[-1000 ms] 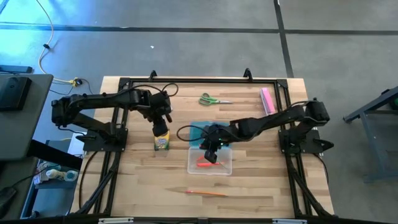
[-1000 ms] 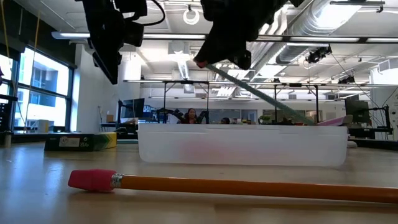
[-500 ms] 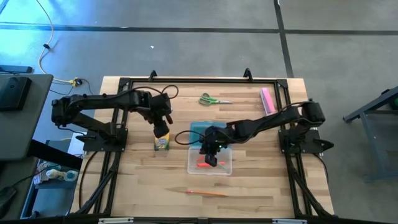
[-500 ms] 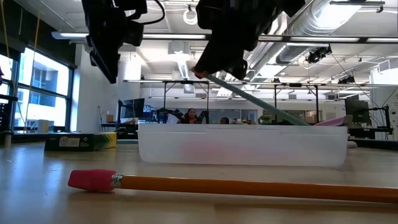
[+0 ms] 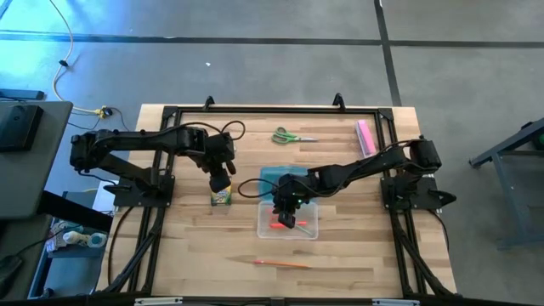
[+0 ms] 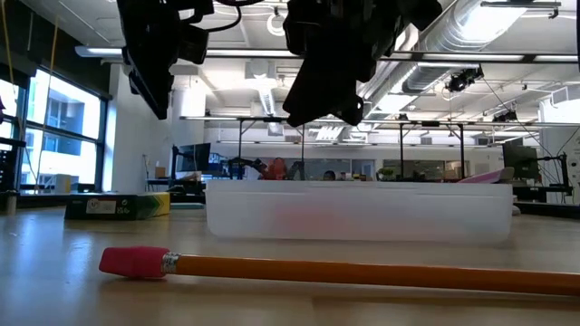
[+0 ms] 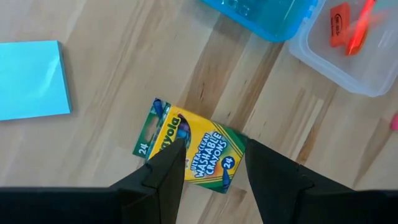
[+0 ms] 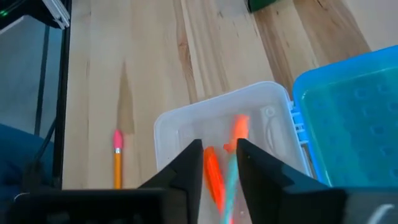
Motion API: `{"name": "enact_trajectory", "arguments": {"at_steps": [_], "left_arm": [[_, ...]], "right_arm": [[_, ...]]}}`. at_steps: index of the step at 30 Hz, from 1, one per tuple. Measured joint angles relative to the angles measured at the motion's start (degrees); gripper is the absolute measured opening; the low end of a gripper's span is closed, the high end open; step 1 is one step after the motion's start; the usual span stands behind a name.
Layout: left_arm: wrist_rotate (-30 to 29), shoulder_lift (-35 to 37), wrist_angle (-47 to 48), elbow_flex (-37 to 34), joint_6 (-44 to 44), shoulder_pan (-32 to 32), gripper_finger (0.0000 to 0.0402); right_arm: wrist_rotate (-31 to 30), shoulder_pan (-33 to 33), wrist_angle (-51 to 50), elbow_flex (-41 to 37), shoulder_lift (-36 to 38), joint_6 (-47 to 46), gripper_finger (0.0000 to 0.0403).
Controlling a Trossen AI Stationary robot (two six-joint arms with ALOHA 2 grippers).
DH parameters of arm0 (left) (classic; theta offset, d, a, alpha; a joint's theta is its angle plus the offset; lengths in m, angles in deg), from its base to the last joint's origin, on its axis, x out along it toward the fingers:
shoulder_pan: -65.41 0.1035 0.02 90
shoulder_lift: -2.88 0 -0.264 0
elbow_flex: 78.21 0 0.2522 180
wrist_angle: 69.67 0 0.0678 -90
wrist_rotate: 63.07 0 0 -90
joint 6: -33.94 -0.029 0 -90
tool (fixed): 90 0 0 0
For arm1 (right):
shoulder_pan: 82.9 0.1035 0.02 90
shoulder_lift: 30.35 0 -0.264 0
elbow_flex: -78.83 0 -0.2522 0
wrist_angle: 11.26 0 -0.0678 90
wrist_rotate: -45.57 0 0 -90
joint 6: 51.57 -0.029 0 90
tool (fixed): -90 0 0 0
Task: Pack school essentials
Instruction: Put the blue pencil into the blue supply box, then put the orange pencil into the blue supply box
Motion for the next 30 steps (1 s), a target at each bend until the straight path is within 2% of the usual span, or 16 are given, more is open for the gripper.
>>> {"name": "enact_trajectory", "arguments": {"at_steps": [4,10,14,21,25,30], "left_arm": [[0.0,0.0,0.0,0.0,-1.0,0.0,0.0154],[0.8,0.0,0.0,0.0,-1.5,0.0,0.0155],[0.8,0.0,0.0,0.0,-1.5,0.0,0.017],[0.6,0.0,-0.3,0.0,-1.0,-0.9,0.0227],[0.6,0.0,-2.3,0.0,0.8,-5.1,0.024],[0.2,0.0,-9.7,0.0,3.0,-14.0,0.0241]], "right_arm": [[0.0,0.0,0.0,0.0,0.0,-2.2,0.0111],[-0.3,-0.4,-0.3,0.0,0.5,-5.9,0.0117],[-4.8,-0.5,-1.7,0.0,3.1,-6.5,0.0116],[-14.9,-0.5,-9.1,0.0,11.0,-8.9,0.0116],[-19.3,-0.5,-13.7,0.0,15.4,-11.2,0.0116],[-22.9,-0.5,-19.2,0.0,20.5,-13.5,0.0116]]}}
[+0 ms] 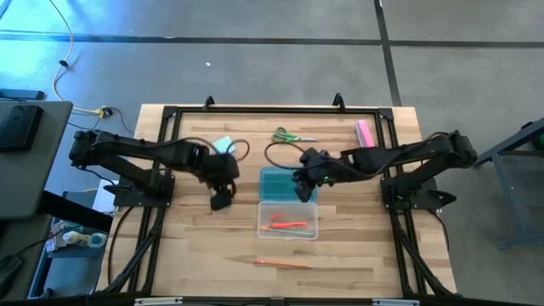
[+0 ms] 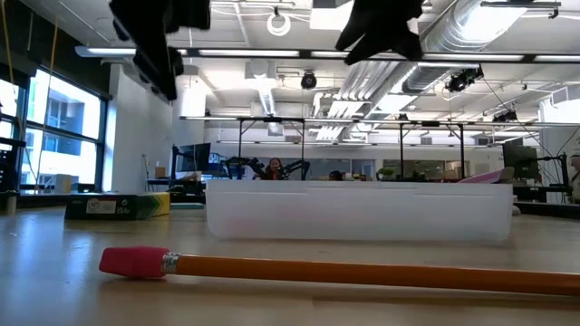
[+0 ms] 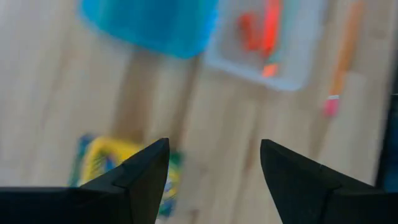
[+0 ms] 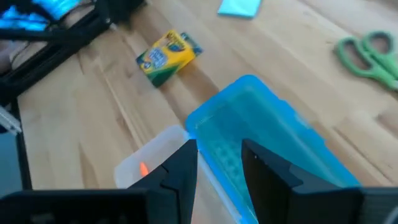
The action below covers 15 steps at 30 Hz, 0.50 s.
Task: Pack school essentials
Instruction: Put the orange pencil into the blue supply box
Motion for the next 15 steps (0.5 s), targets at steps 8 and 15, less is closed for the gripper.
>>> {"name": "enact_trajectory", "arguments": {"at_steps": [8,15], "left_arm": [[-5.0,-1.6,-16.5,0.1,0.2,-13.9,0.0241],[-12.0,-5.3,-21.5,0.0,8.2,-22.4,0.0241]], "right_arm": [[-2.0,0.0,-4.5,0.0,6.1,-0.6,0.0116],[-1.8,0.1,-5.7,0.0,7.1,-0.2,0.0116]]}}
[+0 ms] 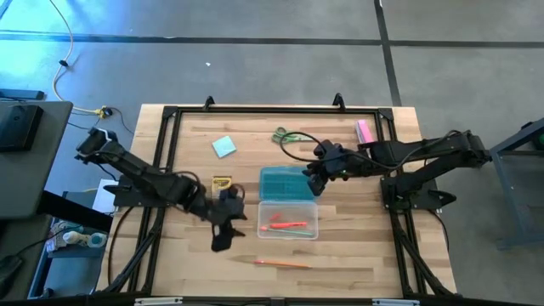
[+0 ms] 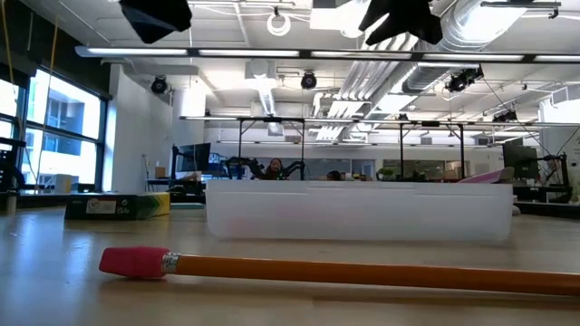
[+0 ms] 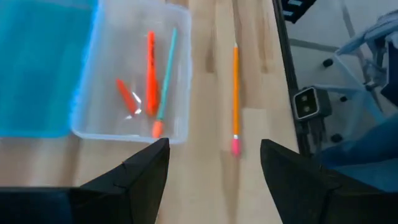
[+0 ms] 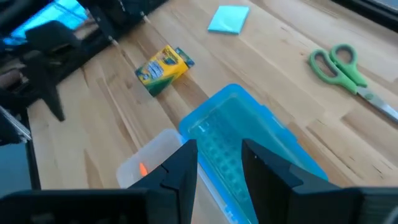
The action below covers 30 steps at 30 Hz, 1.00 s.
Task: Pack school essentials
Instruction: Put the orange pencil into the blue supply box
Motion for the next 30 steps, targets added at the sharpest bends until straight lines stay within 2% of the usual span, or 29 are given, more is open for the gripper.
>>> {"name": "enact_trajectory", "arguments": {"at_steps": [9,15,22,25,30], "left_arm": [[-1.1,-8.2,-5.5,0.0,4.2,-6.6,0.0241],[-0.9,-14.9,-8.5,0.0,7.1,-7.9,0.0241],[2.5,-20.6,-13.2,0.0,11.3,-8.9,0.0241],[2.6,-22.2,-11.3,2.1,11.2,-9.3,0.0241],[1.3,-22.8,-2.6,8.6,6.3,-9.2,0.0241]], "right_arm": [[1.1,0.0,-3.6,0.0,-0.2,-1.2,0.0116],[1.0,0.0,-5.2,0.0,-0.2,-0.9,0.0116],[1.0,0.0,-8.0,0.0,-0.2,-1.4,0.0116],[1.0,0.0,-8.1,0.0,-0.2,-1.5,0.0116],[1.0,0.0,-8.0,0.0,-0.2,-1.5,0.0116]]}}
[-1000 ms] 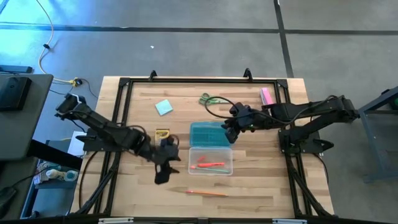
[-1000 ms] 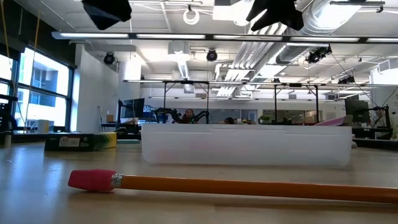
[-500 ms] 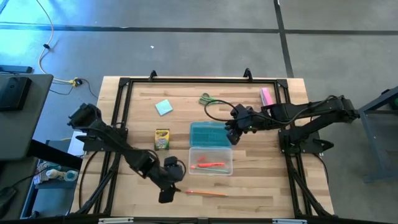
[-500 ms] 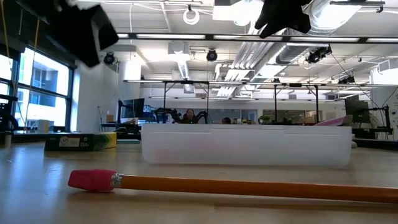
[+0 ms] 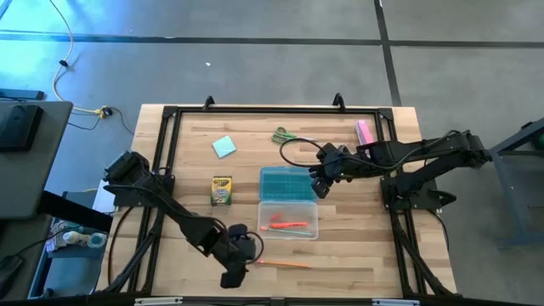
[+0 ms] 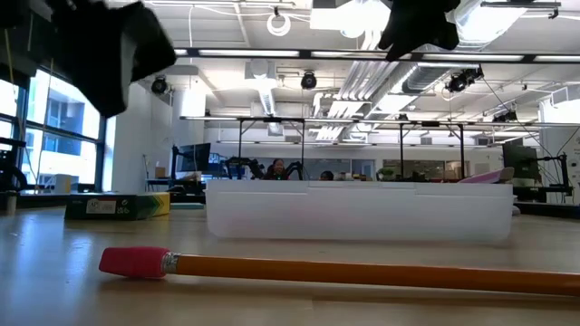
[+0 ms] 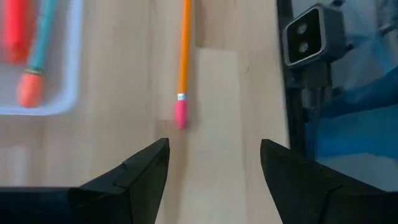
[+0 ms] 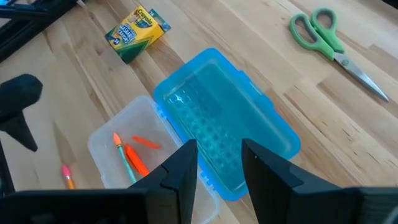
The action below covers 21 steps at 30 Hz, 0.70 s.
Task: Pack school essentials
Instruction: Put the orange pencil into the blue supply box
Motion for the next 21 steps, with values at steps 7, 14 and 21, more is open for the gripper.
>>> {"name": "enact_trajectory", "arguments": {"at_steps": [7,14,21], "left_arm": [[-4.2,-0.9,0.6,1.3,-3.5,1.0,0.0241],[-1.5,-5.8,-5.3,1.3,-2.6,1.9,0.0241],[-0.8,-9.0,-7.1,1.3,-2.5,1.8,0.0241]], "right_arm": [[-1.4,0.0,-0.1,0.0,0.0,-1.1,0.0116],[-1.9,0.0,-0.2,0.0,0.0,-1.0,0.0116],[-2.1,0.0,-0.3,0.0,0.0,-0.9,0.0116]]}}
